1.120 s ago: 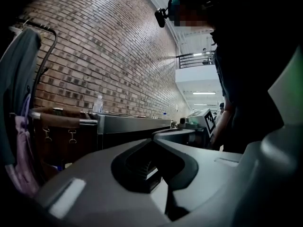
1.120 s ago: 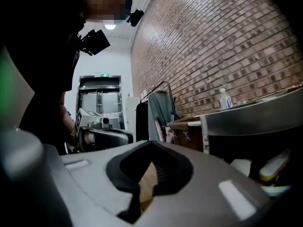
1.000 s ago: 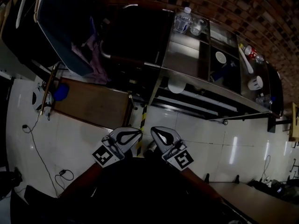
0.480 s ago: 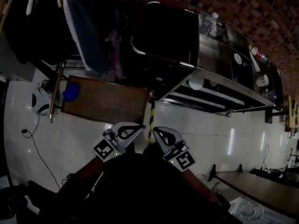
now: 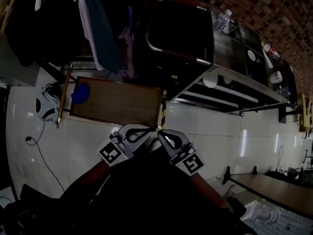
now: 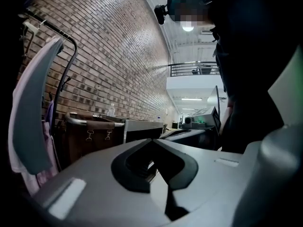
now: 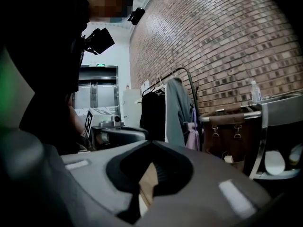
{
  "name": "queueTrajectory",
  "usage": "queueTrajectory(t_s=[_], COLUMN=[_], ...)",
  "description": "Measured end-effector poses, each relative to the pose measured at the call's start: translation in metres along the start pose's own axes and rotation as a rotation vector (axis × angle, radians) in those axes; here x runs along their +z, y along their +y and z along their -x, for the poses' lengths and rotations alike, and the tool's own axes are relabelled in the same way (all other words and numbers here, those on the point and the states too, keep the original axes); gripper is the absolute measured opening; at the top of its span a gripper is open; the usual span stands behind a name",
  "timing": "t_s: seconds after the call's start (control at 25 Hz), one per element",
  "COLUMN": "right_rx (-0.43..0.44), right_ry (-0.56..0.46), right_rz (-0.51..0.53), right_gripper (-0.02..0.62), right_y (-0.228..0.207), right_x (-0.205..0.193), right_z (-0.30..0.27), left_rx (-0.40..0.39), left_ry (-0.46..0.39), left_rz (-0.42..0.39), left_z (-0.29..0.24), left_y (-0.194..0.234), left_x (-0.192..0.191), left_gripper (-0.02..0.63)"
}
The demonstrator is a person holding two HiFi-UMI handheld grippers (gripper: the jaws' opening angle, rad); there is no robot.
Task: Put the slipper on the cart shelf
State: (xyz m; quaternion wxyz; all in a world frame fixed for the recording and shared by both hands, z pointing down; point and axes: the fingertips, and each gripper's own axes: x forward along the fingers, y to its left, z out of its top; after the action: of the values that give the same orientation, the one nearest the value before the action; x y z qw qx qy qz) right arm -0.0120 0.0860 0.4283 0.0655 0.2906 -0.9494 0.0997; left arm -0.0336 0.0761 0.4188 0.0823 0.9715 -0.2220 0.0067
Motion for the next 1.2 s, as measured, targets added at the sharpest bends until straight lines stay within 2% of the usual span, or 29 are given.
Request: queueTrajectory(t_s=[0.2, 0.6, 0.88, 1.08, 1.2], right_rx=[0.022, 0.115, 0.104, 0.080, 0.060], right_ry=[-0.027, -0.058, -0.046, -0.028, -0.020], right_rz=[0.021, 0.032, 0.024, 0.030, 0.030], right_gripper=[0.000, 0.000, 0.000, 0.000, 0.000], right_y=[-0.001, 0.008, 0.015, 0.024, 0.037], right_x=[0.004, 0.006, 0.010, 0.013, 0.013], right_z=[0.011, 0.014, -0.016, -0.060, -0.090], left_rx=[0.007, 0.080, 0.134, 0.106, 0.063], left_ry=[0.003, 0.066, 0.056, 0.040, 0.042], left_rz=[-0.001, -0.026, -0.014, -0.007, -0.003], left_z=[-0.008, -0.004, 0.029, 0.064, 0.084], left_y=[-0.016, -0.031, 0.002, 0.041, 0.058], left_x=[0.004, 0.004, 0.003, 0.003, 0.000], left_gripper=[0.003, 0.003, 0.003, 0.003, 0.003])
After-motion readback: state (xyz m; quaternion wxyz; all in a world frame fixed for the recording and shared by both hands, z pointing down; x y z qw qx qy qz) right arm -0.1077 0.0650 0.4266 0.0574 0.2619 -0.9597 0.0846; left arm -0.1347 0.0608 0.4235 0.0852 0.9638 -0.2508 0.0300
